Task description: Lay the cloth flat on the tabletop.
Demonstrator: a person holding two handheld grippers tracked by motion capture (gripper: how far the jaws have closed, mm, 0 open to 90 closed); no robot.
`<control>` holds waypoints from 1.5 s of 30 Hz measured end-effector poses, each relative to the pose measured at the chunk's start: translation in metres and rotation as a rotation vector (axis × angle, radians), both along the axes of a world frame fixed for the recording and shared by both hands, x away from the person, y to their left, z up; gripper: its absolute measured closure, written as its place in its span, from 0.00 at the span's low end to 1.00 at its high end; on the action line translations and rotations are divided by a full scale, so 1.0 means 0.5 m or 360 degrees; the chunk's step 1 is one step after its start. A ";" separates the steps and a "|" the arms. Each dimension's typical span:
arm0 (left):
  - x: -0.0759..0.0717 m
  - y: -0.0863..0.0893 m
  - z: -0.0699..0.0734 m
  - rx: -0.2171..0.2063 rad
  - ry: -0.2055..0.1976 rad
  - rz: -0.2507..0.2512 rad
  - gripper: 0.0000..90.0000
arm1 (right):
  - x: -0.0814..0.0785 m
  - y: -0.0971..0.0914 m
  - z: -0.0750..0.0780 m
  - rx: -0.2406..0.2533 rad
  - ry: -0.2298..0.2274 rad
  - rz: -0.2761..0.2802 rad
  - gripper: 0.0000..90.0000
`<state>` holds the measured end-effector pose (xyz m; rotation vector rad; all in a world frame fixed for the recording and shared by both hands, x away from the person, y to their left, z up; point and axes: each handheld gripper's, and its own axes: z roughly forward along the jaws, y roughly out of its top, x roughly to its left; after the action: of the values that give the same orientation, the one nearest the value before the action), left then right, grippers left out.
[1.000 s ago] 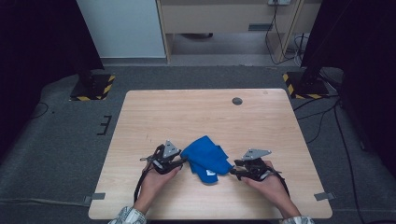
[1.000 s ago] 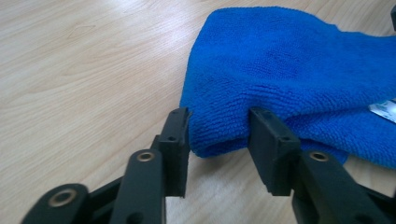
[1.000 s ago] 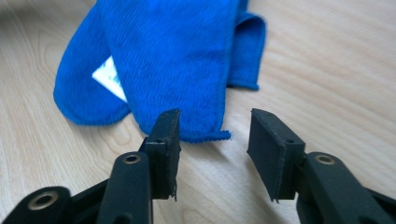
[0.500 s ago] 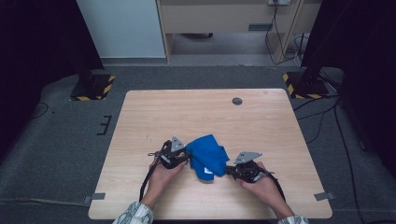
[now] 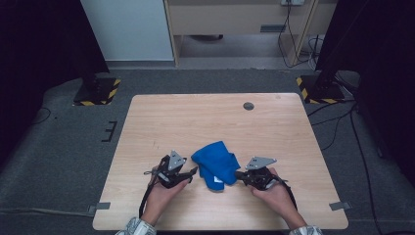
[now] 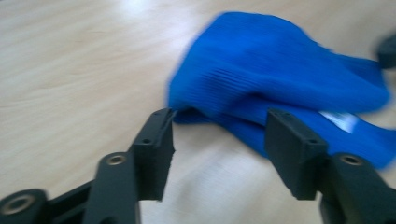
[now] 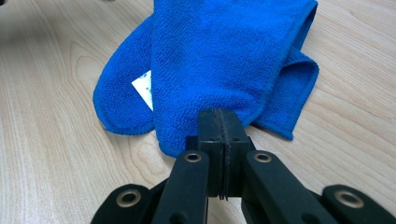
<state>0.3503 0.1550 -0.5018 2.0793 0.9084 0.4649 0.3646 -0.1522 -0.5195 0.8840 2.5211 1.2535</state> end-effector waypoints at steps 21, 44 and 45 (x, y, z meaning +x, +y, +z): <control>0.001 -0.095 -0.055 0.0136 0.0060 -0.0250 0.58 | 0.007 -0.010 0.011 0.0045 -0.0026 -0.0055 1.00; 0.098 0.002 -0.047 0.0097 0.0009 -0.0016 0.85 | 0.055 -0.061 0.008 0.0033 -0.0025 -0.0307 1.00; 0.100 0.003 -0.049 0.0081 0.0017 -0.0013 0.83 | 0.055 -0.062 0.008 0.0036 -0.0025 -0.0309 1.00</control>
<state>0.4000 0.1566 -0.5265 2.1328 0.9029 0.4777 0.3922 -0.1831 -0.5157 1.0897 2.3474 1.2246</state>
